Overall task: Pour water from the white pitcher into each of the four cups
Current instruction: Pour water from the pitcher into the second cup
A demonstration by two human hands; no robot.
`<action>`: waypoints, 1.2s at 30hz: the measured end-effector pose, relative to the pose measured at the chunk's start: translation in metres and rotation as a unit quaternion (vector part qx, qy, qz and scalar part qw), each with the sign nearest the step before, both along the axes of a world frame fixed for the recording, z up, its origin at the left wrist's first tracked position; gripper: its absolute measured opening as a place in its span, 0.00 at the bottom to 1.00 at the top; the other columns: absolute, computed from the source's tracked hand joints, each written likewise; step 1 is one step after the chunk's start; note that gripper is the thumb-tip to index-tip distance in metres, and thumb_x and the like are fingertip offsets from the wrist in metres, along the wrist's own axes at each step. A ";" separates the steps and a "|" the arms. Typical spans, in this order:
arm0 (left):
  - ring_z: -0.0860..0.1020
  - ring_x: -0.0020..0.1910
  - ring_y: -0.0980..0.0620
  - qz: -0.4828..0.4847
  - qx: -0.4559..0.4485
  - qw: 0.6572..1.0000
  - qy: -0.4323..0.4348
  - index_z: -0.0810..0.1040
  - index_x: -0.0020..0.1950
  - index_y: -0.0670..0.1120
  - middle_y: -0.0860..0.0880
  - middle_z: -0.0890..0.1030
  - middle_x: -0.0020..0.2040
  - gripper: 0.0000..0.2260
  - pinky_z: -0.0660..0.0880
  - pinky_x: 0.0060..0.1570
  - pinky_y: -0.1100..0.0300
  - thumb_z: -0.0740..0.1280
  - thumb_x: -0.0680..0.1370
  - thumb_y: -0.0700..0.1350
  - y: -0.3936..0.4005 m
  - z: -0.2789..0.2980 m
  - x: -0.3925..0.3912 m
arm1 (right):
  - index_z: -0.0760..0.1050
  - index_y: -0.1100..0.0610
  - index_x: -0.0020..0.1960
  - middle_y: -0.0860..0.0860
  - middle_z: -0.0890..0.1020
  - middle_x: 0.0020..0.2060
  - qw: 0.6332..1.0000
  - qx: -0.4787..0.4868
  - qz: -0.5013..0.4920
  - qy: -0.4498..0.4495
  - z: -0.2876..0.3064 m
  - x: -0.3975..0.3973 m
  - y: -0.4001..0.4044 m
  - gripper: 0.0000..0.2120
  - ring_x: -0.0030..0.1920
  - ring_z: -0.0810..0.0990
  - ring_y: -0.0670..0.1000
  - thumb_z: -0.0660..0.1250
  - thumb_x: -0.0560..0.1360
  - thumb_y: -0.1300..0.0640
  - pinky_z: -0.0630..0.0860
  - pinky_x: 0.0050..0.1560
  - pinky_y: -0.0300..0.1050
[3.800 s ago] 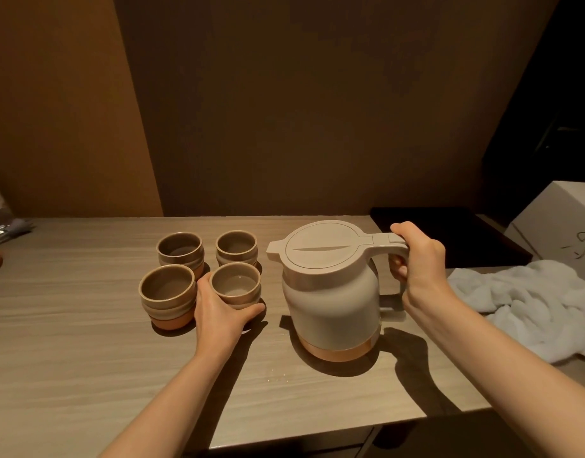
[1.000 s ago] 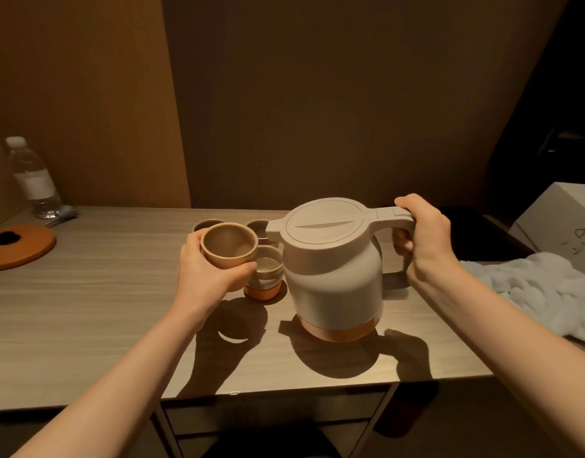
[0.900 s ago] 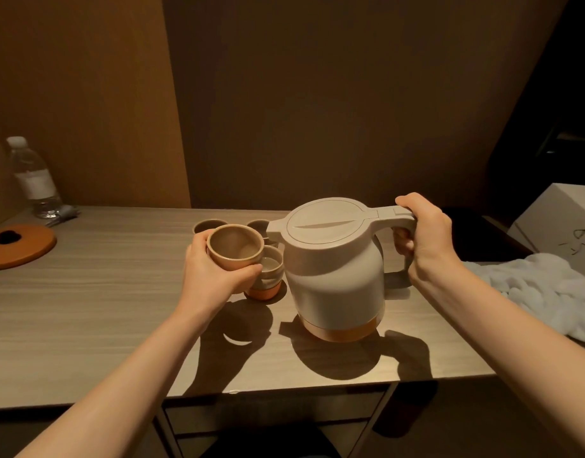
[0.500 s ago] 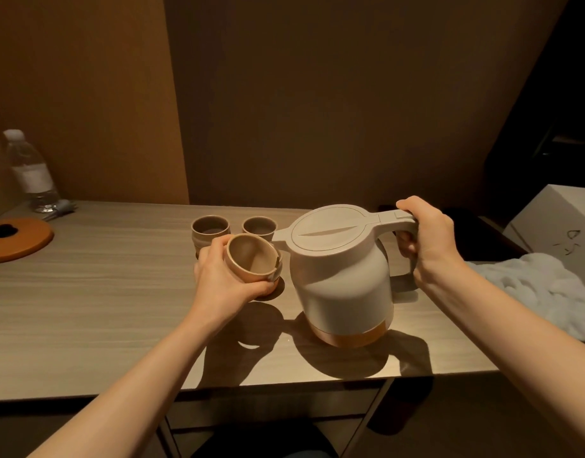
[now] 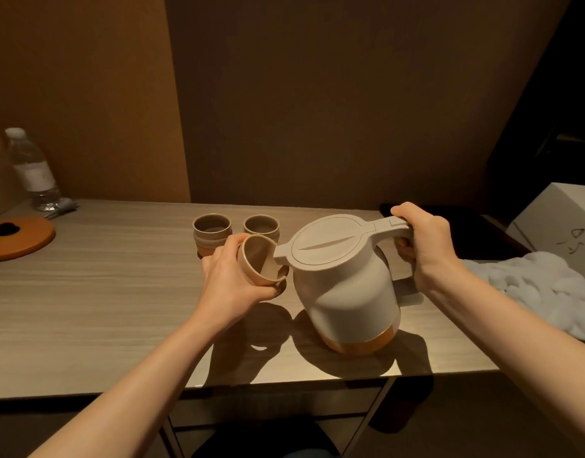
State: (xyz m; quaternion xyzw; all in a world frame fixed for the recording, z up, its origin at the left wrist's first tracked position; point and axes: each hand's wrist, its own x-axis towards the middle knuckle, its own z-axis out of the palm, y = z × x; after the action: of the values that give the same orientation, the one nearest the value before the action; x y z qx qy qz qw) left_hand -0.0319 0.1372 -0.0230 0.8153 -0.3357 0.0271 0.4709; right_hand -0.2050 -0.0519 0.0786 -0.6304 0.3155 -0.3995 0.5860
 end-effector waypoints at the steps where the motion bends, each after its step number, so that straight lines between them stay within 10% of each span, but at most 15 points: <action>1: 0.66 0.61 0.50 0.000 0.001 1.000 0.001 0.66 0.66 0.56 0.53 0.73 0.62 0.41 0.66 0.56 0.55 0.82 0.58 0.50 0.000 0.000 0.000 | 0.68 0.52 0.22 0.45 0.68 0.19 1.000 -0.003 0.002 0.002 0.000 0.000 0.000 0.21 0.21 0.64 0.43 0.66 0.72 0.55 0.61 0.25 0.37; 36: 0.68 0.62 0.51 -0.009 0.009 1.000 -0.009 0.65 0.65 0.57 0.56 0.73 0.60 0.41 0.65 0.57 0.56 0.82 0.57 0.52 0.001 -0.011 -0.004 | 0.72 0.57 0.28 0.52 0.71 0.25 0.994 -0.057 0.022 0.090 0.012 0.016 -0.002 0.15 0.23 0.65 0.45 0.66 0.72 0.54 0.62 0.25 0.37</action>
State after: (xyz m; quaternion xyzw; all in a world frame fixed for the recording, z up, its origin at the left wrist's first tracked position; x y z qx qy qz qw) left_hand -0.0363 0.1382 -0.0339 0.8161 -0.3472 0.0272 0.4612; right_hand -0.1886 -0.0539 0.0909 -0.7032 0.3292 -0.3454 0.5270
